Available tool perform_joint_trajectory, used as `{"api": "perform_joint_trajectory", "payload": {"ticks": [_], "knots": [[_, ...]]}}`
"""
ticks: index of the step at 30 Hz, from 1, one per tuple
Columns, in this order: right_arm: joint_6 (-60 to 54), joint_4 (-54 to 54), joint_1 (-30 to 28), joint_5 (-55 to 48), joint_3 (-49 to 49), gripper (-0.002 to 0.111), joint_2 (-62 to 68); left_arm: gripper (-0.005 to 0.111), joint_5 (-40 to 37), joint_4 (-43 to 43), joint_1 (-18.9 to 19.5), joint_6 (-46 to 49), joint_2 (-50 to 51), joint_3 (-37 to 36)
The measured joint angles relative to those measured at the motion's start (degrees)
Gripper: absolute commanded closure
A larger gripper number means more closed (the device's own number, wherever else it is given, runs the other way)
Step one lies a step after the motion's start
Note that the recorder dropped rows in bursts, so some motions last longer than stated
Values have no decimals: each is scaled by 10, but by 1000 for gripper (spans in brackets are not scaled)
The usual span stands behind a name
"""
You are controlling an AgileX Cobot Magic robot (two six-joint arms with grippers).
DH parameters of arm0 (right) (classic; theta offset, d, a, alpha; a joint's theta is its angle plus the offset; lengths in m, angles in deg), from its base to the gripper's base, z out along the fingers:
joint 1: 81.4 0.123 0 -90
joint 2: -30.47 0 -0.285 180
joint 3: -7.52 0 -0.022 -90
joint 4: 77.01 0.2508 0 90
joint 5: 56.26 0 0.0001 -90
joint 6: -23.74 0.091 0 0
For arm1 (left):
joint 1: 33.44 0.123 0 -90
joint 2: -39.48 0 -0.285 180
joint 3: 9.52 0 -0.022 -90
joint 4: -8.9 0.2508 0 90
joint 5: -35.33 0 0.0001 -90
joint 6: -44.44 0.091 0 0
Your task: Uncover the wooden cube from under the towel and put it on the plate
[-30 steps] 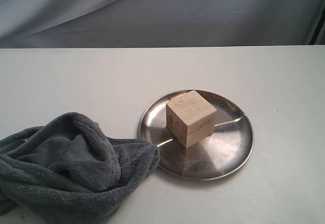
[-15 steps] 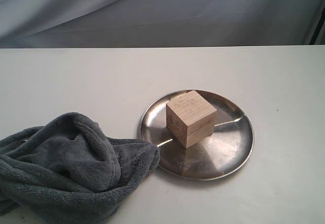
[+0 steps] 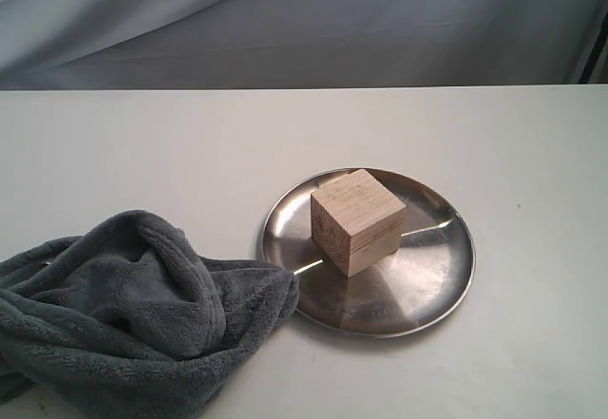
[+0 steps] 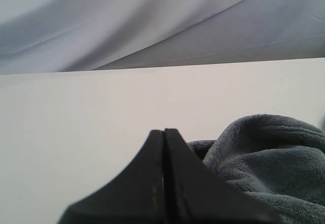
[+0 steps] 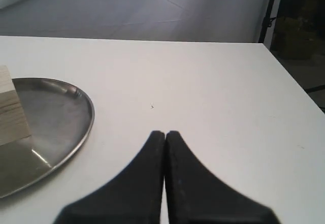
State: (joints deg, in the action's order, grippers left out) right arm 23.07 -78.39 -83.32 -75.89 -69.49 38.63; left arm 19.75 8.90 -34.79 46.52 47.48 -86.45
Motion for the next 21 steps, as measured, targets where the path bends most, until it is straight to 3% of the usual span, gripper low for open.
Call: {"api": "perform_joint_trajectory", "payload": {"ticks": [21], "knots": [[-59,116,6,-2,0,108,0,107,0,0,0,1,0,0]]}}
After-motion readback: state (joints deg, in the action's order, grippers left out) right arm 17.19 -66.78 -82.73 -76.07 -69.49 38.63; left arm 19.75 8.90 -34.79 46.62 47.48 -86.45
